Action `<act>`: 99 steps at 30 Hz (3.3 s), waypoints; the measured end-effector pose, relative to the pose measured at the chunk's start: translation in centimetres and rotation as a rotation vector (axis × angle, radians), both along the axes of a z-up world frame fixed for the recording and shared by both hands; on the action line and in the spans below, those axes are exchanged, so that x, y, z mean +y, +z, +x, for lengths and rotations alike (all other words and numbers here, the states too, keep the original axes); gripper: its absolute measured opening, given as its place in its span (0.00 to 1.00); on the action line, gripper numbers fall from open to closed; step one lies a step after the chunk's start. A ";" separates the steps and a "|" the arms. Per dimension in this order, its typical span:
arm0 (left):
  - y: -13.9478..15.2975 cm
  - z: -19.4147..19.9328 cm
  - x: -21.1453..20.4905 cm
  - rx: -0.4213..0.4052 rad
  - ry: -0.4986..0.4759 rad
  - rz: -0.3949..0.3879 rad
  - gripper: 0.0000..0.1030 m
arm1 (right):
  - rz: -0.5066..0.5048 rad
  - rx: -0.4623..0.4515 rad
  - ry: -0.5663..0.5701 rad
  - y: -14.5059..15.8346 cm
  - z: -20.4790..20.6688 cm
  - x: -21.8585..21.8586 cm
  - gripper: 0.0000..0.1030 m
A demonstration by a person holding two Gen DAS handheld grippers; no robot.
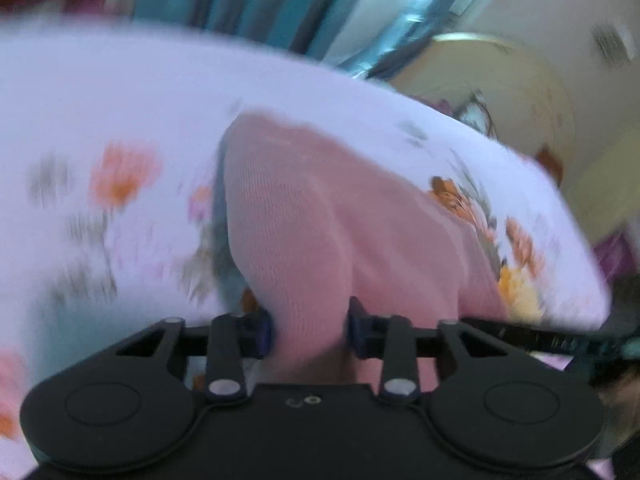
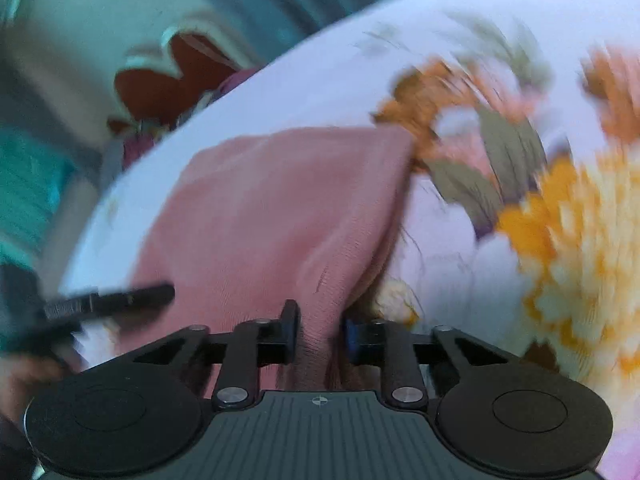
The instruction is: Fold small clothes
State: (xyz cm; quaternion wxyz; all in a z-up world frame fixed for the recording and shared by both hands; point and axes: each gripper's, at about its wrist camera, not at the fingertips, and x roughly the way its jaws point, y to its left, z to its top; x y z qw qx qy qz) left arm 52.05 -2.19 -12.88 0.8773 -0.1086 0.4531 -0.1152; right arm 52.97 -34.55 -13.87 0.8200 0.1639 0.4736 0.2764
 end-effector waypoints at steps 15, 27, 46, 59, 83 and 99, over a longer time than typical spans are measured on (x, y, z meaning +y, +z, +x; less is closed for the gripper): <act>0.3 -1.0 -3.3 -0.045 -0.071 0.217 0.30 | -0.053 -0.002 -0.066 -0.3 -0.9 1.0 0.19; 4.3 -3.7 0.5 -0.164 -0.134 0.139 0.29 | -0.152 -0.169 -0.082 6.3 -4.6 5.1 0.18; 6.9 -8.7 19.8 -0.176 -0.089 0.092 0.29 | -0.180 -0.243 -0.009 9.9 -7.7 25.1 0.18; -0.9 -7.6 27.7 -0.055 0.004 -0.032 0.53 | -0.323 -0.164 -0.098 1.2 -5.4 28.8 0.18; 0.7 -3.7 25.8 -0.155 -0.109 0.058 0.29 | -0.436 -0.217 -0.032 2.8 -0.8 32.9 0.09; -0.7 -9.1 23.2 -0.137 -0.084 0.017 0.15 | -0.524 -0.271 0.067 1.1 -6.5 32.1 0.10</act>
